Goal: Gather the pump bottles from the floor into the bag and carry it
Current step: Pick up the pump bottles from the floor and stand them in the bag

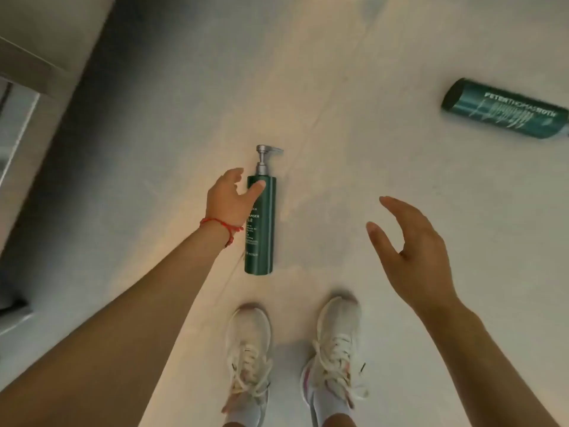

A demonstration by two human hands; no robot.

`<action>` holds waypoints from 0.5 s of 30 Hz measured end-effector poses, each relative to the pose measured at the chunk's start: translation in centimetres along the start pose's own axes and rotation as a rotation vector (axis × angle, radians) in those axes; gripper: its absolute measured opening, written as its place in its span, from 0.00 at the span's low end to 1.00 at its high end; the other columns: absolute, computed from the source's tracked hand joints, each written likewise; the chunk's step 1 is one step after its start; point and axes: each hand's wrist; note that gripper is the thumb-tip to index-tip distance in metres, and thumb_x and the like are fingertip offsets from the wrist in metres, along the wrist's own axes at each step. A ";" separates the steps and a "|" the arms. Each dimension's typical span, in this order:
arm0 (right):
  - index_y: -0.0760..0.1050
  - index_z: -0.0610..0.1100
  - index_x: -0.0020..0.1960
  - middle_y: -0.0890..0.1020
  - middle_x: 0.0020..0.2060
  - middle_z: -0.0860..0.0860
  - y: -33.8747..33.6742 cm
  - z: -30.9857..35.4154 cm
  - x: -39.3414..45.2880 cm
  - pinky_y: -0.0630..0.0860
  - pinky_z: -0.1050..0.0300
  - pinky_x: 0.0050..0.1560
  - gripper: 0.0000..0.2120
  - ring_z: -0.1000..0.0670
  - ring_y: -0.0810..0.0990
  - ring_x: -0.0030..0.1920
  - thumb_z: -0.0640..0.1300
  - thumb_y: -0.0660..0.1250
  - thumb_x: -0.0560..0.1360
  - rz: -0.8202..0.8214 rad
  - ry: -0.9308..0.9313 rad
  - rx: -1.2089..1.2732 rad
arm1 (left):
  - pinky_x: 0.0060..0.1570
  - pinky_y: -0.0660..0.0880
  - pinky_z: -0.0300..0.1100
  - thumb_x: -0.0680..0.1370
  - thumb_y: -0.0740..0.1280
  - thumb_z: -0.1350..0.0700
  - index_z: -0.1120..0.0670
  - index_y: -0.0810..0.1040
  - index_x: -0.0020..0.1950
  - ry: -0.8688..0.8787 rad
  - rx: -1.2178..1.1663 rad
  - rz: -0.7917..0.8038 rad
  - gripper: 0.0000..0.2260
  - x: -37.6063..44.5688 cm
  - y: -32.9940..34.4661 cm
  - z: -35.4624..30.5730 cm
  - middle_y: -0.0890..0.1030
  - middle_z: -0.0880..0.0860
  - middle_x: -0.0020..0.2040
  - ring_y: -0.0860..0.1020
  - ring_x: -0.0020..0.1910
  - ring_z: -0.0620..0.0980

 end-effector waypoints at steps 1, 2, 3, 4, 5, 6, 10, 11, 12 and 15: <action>0.68 0.46 0.67 0.74 0.65 0.48 0.9 -0.5 0.2 0.63 0.57 0.64 0.22 0.48 0.70 0.66 0.54 0.59 0.76 -0.004 0.008 0.018 | 0.59 0.68 0.43 0.74 0.67 0.50 0.58 0.66 0.68 -0.044 -0.014 0.009 0.26 0.9 0.8 0.4 0.72 0.58 0.66 0.71 0.62 0.54; 0.68 0.46 0.67 0.74 0.65 0.48 1.6 -0.8 0.5 0.63 0.58 0.64 0.22 0.48 0.70 0.67 0.54 0.59 0.76 -0.001 0.027 0.029 | 0.59 0.70 0.44 0.73 0.68 0.49 0.58 0.65 0.68 -0.088 -0.015 0.017 0.28 1.8 1.5 0.8 0.72 0.58 0.66 0.71 0.62 0.55; 0.68 0.47 0.67 0.74 0.65 0.49 2.4 -1.3 0.7 0.62 0.58 0.64 0.22 0.49 0.70 0.67 0.54 0.59 0.76 0.006 0.036 0.039 | 0.57 0.72 0.46 0.72 0.69 0.48 0.59 0.66 0.68 -0.124 -0.008 0.025 0.28 2.7 2.3 1.4 0.72 0.58 0.65 0.73 0.60 0.55; 0.68 0.47 0.67 0.73 0.66 0.49 3.1 -1.5 0.7 0.63 0.58 0.64 0.22 0.49 0.70 0.67 0.54 0.59 0.76 0.027 0.059 0.055 | 0.53 0.73 0.45 0.71 0.70 0.48 0.59 0.68 0.66 -0.151 0.002 0.041 0.28 3.1 3.1 1.7 0.74 0.58 0.62 0.74 0.56 0.55; 0.68 0.47 0.67 0.73 0.66 0.50 3.7 -2.0 0.6 0.63 0.58 0.64 0.22 0.50 0.70 0.67 0.55 0.59 0.76 0.029 0.067 0.071 | 0.47 0.73 0.43 0.70 0.71 0.48 0.59 0.71 0.62 -0.164 0.016 0.047 0.25 3.6 3.8 2.1 0.77 0.58 0.58 0.75 0.51 0.53; 0.68 0.48 0.67 0.74 0.65 0.50 4.2 -2.4 0.5 0.64 0.57 0.64 0.22 0.50 0.70 0.66 0.55 0.59 0.76 0.023 0.075 0.084 | 0.40 0.72 0.40 0.69 0.72 0.47 0.59 0.74 0.58 -0.177 0.022 0.047 0.23 3.9 4.3 2.4 0.78 0.57 0.53 0.76 0.46 0.52; 0.68 0.47 0.67 0.73 0.65 0.51 4.8 -3.3 0.4 0.64 0.58 0.64 0.21 0.50 0.70 0.66 0.52 0.60 0.76 0.028 0.104 0.116 | 0.30 0.69 0.34 0.67 0.74 0.50 0.55 0.77 0.47 -0.206 -0.094 0.021 0.14 4.5 4.9 2.8 0.78 0.53 0.43 0.74 0.34 0.44; 0.68 0.47 0.67 0.73 0.65 0.51 4.6 -3.4 0.3 0.63 0.58 0.64 0.21 0.50 0.70 0.66 0.51 0.60 0.75 0.031 0.111 0.116 | 0.31 0.70 0.33 0.66 0.75 0.52 0.54 0.77 0.46 -0.211 -0.154 0.048 0.13 4.3 4.7 2.7 0.79 0.52 0.43 0.75 0.35 0.43; 0.68 0.47 0.67 0.73 0.65 0.50 4.3 -3.4 0.2 0.64 0.58 0.63 0.21 0.50 0.70 0.66 0.51 0.60 0.76 0.032 0.115 0.112 | 0.32 0.72 0.32 0.66 0.75 0.53 0.54 0.78 0.47 -0.211 -0.206 0.077 0.12 3.8 4.2 2.4 0.79 0.51 0.44 0.76 0.37 0.43; 0.68 0.47 0.67 0.74 0.64 0.49 2.3 -3.0 -0.6 0.66 0.57 0.61 0.21 0.48 0.73 0.63 0.51 0.60 0.76 0.010 0.157 0.127 | 0.41 0.76 0.37 0.67 0.74 0.56 0.54 0.79 0.45 -0.228 -0.350 0.151 0.09 1.2 2.8 0.7 0.81 0.51 0.43 0.79 0.41 0.47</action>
Point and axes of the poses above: each hand's wrist, its own x-axis towards the middle knuckle, its own y-axis out of the palm, z = x × y
